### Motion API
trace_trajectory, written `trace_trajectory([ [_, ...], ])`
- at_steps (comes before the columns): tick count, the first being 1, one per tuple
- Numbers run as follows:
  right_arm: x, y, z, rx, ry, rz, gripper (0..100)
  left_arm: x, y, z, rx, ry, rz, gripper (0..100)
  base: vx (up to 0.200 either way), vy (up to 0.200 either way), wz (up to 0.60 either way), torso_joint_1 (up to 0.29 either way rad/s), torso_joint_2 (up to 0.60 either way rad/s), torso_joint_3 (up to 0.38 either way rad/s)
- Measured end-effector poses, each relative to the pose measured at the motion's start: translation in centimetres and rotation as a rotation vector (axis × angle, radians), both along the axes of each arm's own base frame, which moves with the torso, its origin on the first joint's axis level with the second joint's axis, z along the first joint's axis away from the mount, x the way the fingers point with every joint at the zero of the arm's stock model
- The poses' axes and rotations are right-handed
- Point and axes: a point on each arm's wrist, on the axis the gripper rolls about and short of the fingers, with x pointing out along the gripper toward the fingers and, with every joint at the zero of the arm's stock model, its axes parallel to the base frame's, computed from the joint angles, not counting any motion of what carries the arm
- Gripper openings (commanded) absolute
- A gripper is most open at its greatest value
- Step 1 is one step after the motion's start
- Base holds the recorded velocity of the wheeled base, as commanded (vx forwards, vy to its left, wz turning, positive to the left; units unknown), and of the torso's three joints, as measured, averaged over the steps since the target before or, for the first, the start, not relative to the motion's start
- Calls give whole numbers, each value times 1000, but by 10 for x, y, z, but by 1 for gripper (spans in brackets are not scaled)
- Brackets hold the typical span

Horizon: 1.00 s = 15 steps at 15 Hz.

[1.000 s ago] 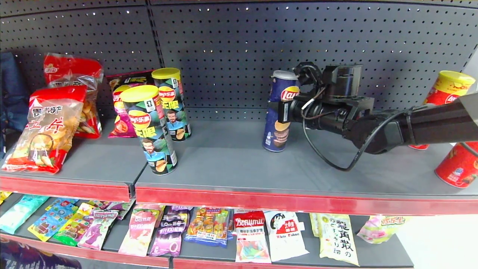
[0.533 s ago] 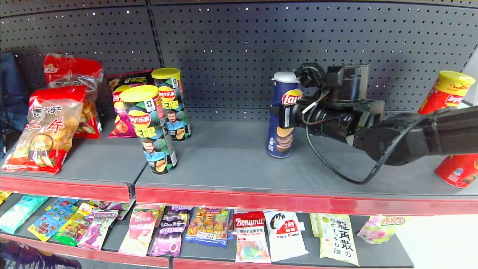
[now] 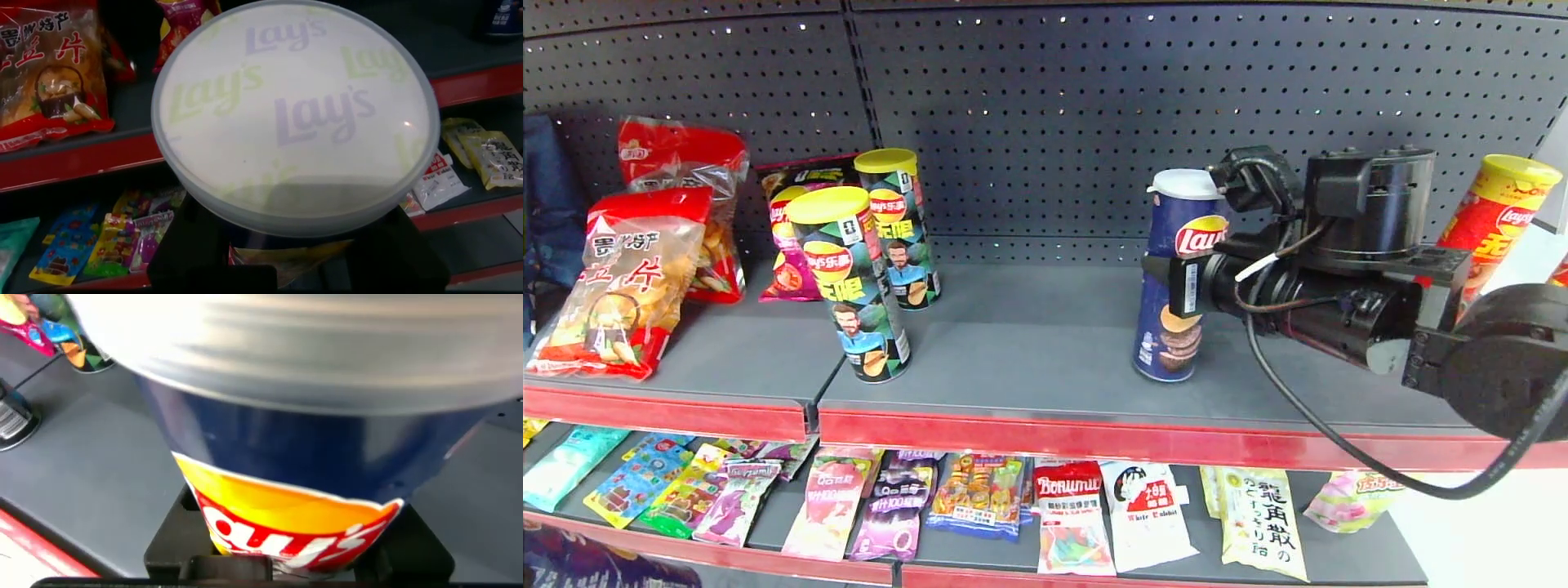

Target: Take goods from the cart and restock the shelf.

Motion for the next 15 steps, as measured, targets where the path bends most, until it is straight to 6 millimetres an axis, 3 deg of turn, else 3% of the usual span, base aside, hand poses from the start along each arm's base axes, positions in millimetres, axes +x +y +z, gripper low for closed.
trace_trajectory([
  [5,-12,0,-11,-21,17,-18,0,1,0,-2,1,7,-1,0,0,0,0,0,0,0],
  [15,-31,11,-13,-24,21,-24,0,1,0,-3,3,11,-2,0,0,0,0,0,0,0],
])
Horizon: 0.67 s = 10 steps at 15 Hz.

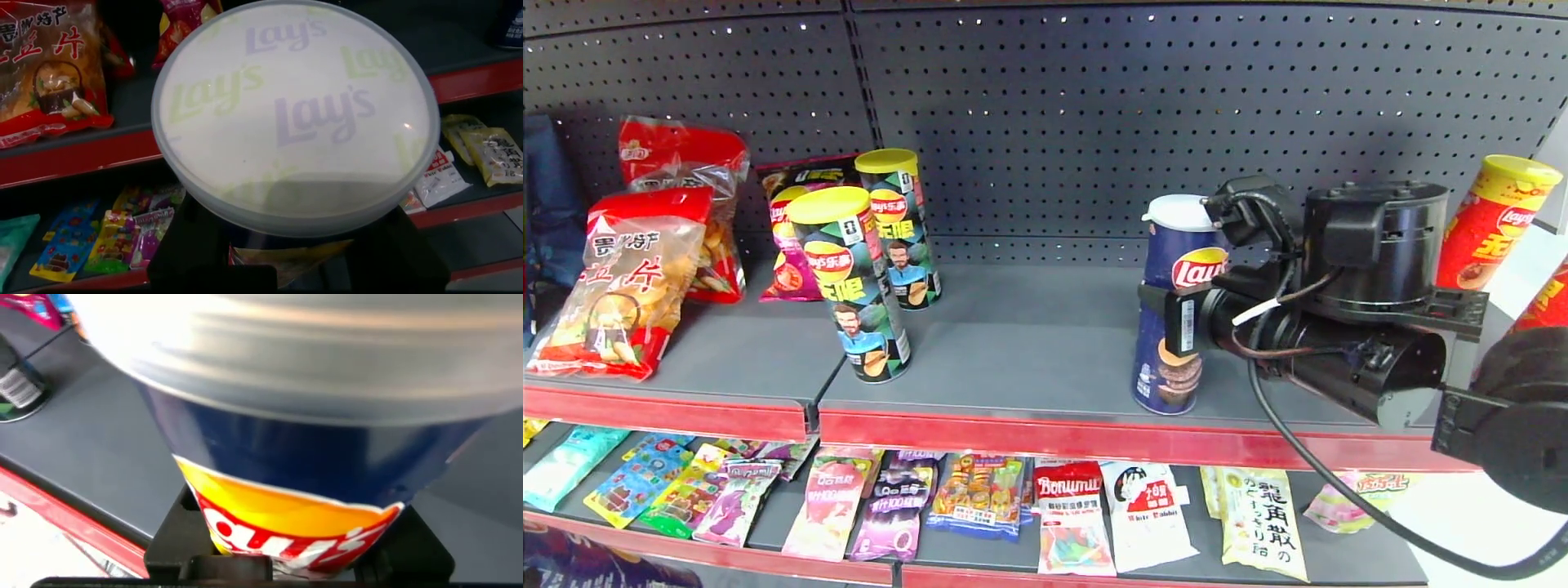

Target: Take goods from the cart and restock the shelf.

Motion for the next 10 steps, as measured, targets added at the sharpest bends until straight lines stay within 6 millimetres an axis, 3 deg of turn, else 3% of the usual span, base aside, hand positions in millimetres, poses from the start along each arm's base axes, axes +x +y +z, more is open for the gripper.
trace_trajectory([
  [10,-2,5,-2,5,-5,-74,0,0,0,-3,1,7,0,0,0,0,0,0,0,0],
])
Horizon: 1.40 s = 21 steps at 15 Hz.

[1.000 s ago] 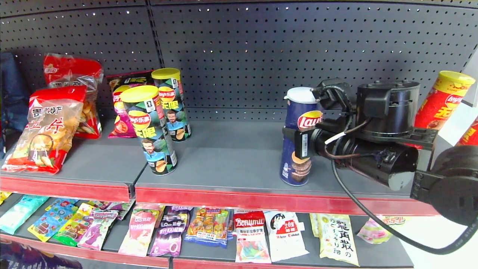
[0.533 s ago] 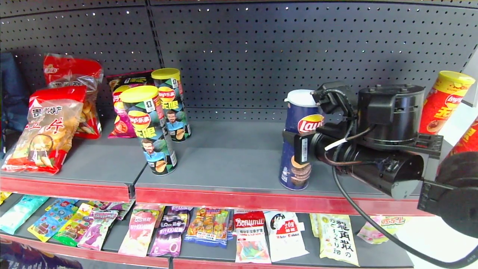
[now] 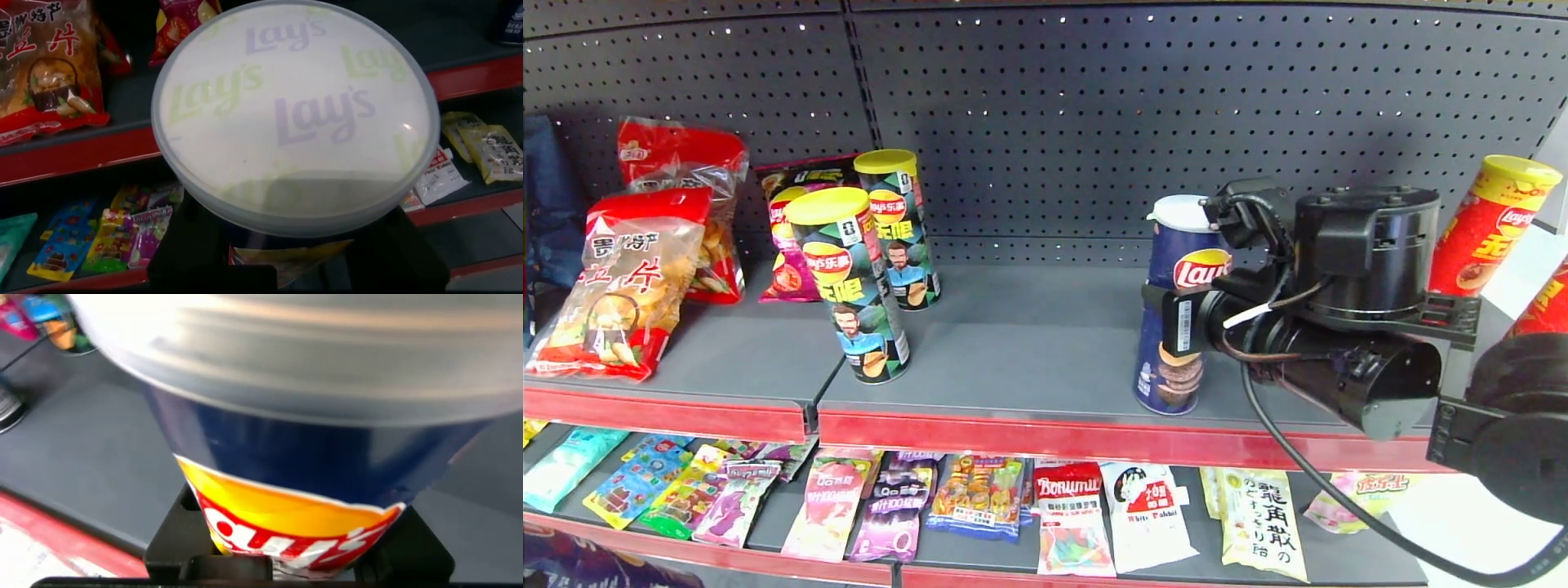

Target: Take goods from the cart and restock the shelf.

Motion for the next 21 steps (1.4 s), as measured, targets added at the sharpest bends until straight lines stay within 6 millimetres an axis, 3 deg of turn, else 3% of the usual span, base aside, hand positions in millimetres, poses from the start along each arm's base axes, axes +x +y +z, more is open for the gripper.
trace_trajectory([
  [11,-7,16,-1,7,-8,-31,0,0,0,0,0,0,1,0,0,0,0,0,0,0],
  [21,-12,13,-3,-12,-4,-23,0,0,0,1,0,-3,1,0,0,0,0,0,0,0],
])
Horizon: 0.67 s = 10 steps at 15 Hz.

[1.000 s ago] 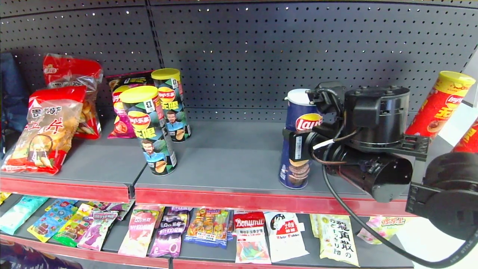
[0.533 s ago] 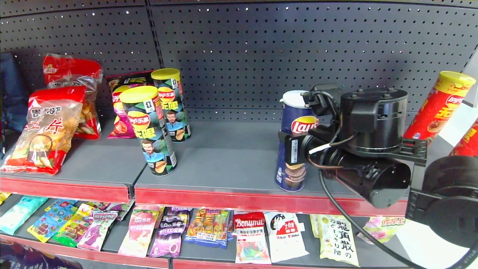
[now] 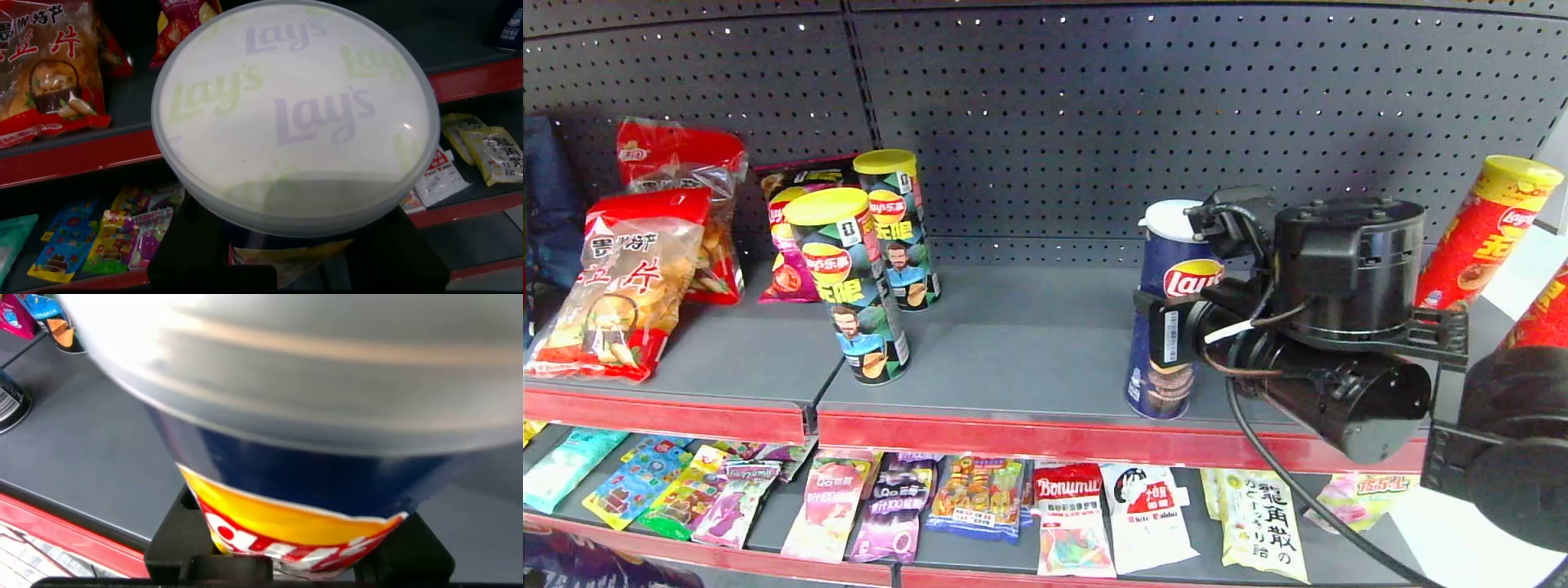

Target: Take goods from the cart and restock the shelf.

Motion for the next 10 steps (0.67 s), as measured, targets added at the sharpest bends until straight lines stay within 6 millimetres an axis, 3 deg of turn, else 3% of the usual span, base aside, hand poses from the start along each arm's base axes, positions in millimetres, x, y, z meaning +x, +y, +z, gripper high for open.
trace_trajectory([
  [5,-1,-1,0,-7,1,1,0,0,0,0,0,1,0,0,0,0,0,0,0,0],
  [6,-1,-1,-1,-7,1,1,100,0,0,0,0,1,0,0,0,0,0,0,0,0],
  [10,-3,0,1,-3,-1,8,100,0,0,0,0,1,-1,0,0,0,0,0,0,0],
])
